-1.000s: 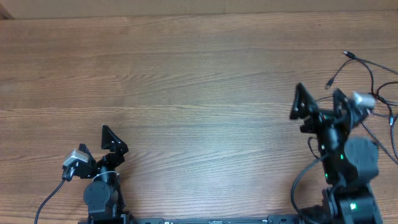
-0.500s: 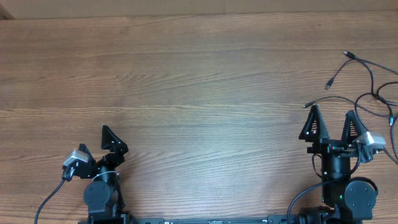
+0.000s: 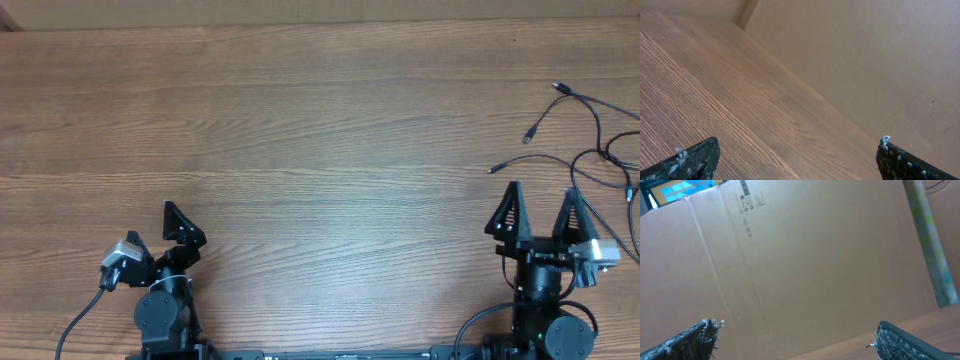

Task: Untangle cables

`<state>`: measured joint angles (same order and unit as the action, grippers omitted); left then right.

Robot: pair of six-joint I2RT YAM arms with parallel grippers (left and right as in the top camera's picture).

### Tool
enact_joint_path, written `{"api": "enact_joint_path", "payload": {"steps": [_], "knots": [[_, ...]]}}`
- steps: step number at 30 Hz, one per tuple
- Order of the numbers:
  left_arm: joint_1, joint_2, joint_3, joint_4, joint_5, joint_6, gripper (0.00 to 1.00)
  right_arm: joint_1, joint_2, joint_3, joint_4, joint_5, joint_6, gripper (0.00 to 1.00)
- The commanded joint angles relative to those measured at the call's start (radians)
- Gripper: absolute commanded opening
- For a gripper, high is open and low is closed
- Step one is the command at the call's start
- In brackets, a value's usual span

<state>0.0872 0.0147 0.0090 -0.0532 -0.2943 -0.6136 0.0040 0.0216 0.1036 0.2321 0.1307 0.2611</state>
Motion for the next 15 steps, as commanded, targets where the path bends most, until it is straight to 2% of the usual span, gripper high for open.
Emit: {"api": "enact_joint_path", "payload": {"steps": [1, 9, 13, 15], "knots": [[0.004, -0.011, -0.004, 0.001, 0.003, 0.016, 1.0, -0.026, -0.019, -0.021, 0.01, -0.003, -0.007, 1.0], [0.004, -0.011, -0.004, 0.001, 0.003, 0.016, 1.0, -0.039, -0.019, -0.09, 0.01, -0.033, -0.029, 1.0], [0.004, -0.011, -0.004, 0.001, 0.004, 0.016, 1.0, -0.04, -0.019, -0.096, -0.001, -0.204, -0.273, 1.0], [0.004, -0.011, -0.004, 0.001, 0.003, 0.016, 0.99, -0.041, -0.019, -0.096, -0.019, -0.209, -0.304, 1.0]]}}
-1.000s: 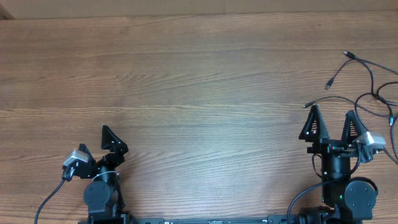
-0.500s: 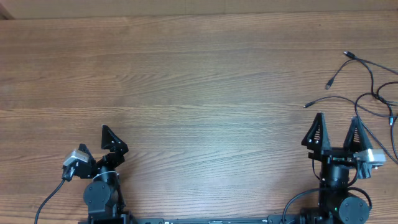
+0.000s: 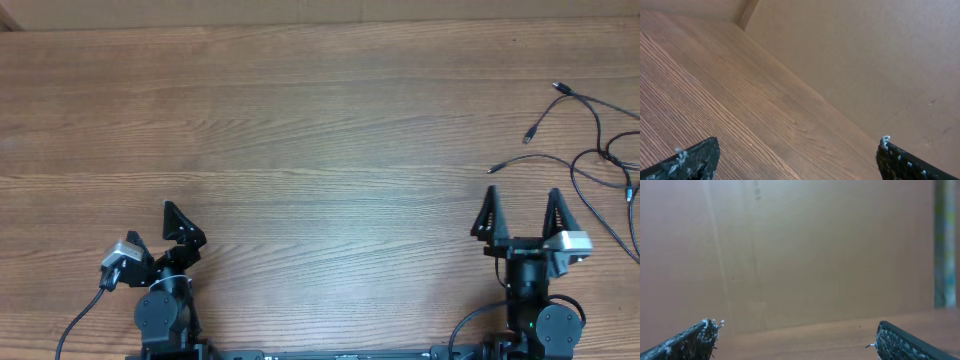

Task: Untangle cables

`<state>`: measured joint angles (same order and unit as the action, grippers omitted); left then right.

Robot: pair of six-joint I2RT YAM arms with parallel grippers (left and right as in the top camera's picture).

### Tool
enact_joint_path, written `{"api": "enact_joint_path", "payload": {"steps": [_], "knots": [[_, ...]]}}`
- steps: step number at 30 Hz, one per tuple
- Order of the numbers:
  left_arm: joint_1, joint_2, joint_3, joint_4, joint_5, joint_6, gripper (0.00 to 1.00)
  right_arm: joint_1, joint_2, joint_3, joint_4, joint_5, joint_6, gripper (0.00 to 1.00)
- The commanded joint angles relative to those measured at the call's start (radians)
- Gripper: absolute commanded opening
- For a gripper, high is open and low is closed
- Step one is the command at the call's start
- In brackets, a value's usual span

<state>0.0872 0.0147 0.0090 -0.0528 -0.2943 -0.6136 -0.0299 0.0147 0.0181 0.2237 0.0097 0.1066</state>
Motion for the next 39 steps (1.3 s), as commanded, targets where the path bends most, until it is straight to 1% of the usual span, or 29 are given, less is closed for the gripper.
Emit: {"api": "enact_joint_path", "payload": {"steps": [1, 8, 15, 39], "knots": [[0.004, -0.011, -0.004, 0.001, 0.004, 0.016, 1.0, -0.007, -0.012, -0.01, -0.031, -0.079, -0.149, 1.0], [0.004, -0.011, -0.004, 0.001, 0.003, 0.016, 1.0, -0.007, -0.012, -0.01, -0.196, -0.063, -0.134, 1.0], [0.004, -0.011, -0.004, 0.001, 0.003, 0.016, 0.99, -0.007, -0.012, -0.01, -0.307, -0.063, -0.134, 1.0], [0.004, -0.011, -0.004, 0.001, 0.003, 0.016, 1.0, -0.007, -0.012, -0.01, -0.305, -0.049, -0.134, 1.0]]}}
